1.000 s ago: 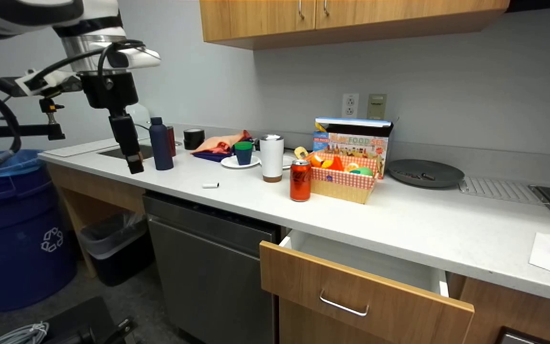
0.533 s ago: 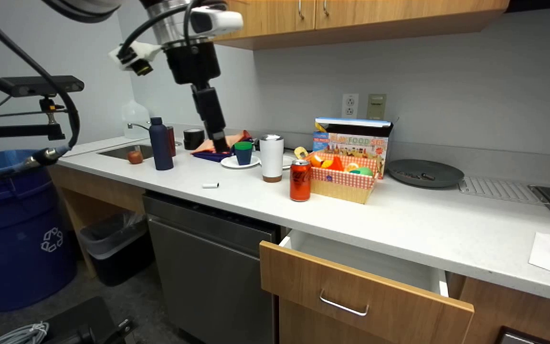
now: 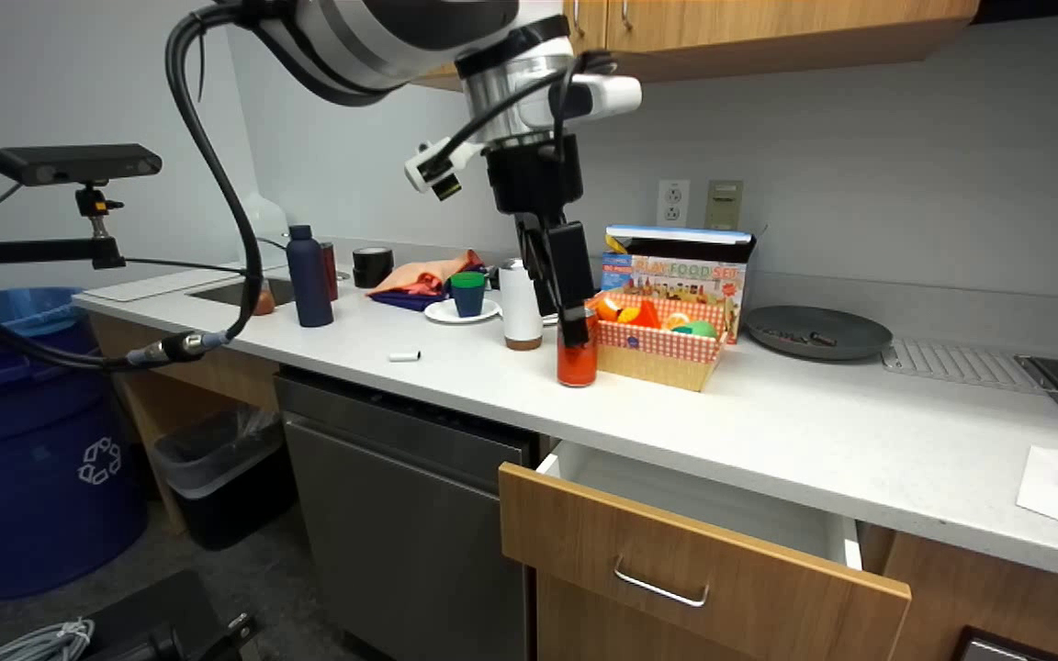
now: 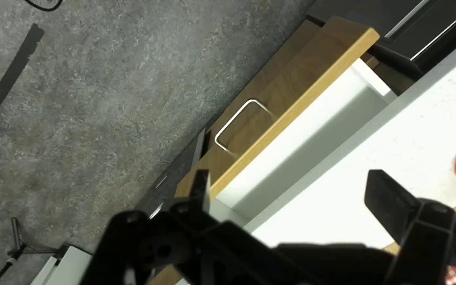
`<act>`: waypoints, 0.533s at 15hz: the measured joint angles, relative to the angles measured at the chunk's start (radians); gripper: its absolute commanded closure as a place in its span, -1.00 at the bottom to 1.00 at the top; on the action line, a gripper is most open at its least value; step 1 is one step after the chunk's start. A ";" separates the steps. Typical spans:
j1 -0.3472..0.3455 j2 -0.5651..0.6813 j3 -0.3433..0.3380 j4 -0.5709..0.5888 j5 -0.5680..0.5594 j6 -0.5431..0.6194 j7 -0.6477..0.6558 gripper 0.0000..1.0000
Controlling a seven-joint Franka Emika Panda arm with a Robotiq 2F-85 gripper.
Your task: Open the drawer fully
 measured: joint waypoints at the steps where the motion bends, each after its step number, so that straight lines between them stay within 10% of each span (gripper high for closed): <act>1: 0.003 0.007 -0.005 0.000 0.000 0.000 0.000 -1.00; 8: 0.015 -0.003 -0.008 -0.001 -0.003 -0.002 0.000 -1.00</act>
